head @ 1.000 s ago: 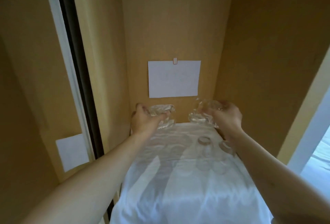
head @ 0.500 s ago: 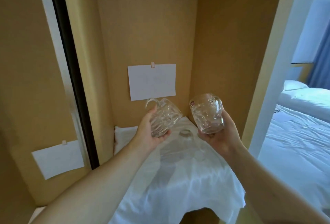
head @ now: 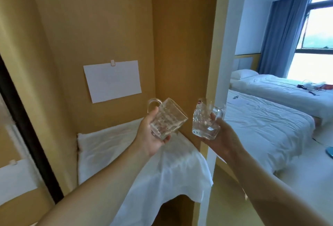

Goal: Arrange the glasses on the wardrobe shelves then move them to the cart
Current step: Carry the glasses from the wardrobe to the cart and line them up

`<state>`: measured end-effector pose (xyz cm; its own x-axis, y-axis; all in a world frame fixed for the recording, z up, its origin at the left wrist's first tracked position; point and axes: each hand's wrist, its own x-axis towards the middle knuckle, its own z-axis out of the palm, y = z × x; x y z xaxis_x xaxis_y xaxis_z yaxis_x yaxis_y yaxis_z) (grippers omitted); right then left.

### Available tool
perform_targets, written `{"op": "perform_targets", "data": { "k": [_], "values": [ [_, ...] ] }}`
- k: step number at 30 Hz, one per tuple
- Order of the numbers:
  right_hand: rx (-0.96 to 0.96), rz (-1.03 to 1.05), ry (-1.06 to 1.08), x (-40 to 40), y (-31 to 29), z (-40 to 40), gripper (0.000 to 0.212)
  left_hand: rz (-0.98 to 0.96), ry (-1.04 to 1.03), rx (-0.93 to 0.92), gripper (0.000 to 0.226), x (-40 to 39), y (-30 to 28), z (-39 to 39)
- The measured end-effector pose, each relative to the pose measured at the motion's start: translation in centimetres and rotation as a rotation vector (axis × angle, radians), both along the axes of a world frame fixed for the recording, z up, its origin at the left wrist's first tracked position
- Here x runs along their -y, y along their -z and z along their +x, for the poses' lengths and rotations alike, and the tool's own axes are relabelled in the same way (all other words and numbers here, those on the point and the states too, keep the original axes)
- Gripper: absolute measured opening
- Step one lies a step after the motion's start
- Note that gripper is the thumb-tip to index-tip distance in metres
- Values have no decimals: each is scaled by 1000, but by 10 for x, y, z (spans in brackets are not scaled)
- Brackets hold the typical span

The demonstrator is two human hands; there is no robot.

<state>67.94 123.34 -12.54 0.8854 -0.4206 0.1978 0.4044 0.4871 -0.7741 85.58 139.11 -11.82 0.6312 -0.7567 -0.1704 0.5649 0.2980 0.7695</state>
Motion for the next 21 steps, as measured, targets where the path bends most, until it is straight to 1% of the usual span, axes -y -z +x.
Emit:
{"op": "perform_targets", "data": {
  "k": [2, 4, 6, 7, 8, 10, 11, 12, 14, 16, 17, 18, 19, 20, 21],
  "values": [
    [-51, -48, 55, 15, 1, -20, 90, 2, 49, 12, 46, 24, 2, -17],
    [-87, -85, 107, 31, 1, -41, 94, 4, 103, 8, 48, 51, 5, -37],
    [-102, -53, 167, 50, 4, -63, 96, -3, 164, -7, 51, 77, 7, -57],
    [-102, -15, 196, 61, 7, -75, 93, -3, 192, -10, 51, 90, 8, -67],
    [-97, 22, 217, 72, 10, -88, 86, 2, 217, -14, 52, 103, 9, -76],
    [-88, 62, 250, 95, 15, -114, 59, 15, 256, -32, 54, 130, 9, -96],
    [-84, 79, 274, 107, 16, -126, 51, 19, 273, -43, 56, 144, 9, -107],
    [-80, 96, 298, 120, 18, -139, 51, 22, 292, -54, 58, 158, 9, -118],
    [-65, 114, 335, 143, 21, -164, 61, 22, 332, -73, 64, 186, 9, -140],
    [-42, 129, 364, 162, 23, -190, 76, 14, 367, -84, 67, 215, 11, -162],
    [-37, 144, 389, 171, 24, -204, 80, 12, 390, -82, 67, 229, 12, -173],
    [-39, 159, 413, 181, 27, -217, 77, 14, 414, -78, 67, 243, 13, -184],
    [-44, 171, 425, 190, 28, -231, 67, 20, 437, -72, 65, 257, 14, -195],
    [-40, 183, 434, 198, 30, -245, 51, 29, 458, -66, 64, 270, 15, -207],
    [-46, 200, 454, 205, 30, -258, 39, 41, 472, -62, 63, 283, 15, -219]
  ]
}}
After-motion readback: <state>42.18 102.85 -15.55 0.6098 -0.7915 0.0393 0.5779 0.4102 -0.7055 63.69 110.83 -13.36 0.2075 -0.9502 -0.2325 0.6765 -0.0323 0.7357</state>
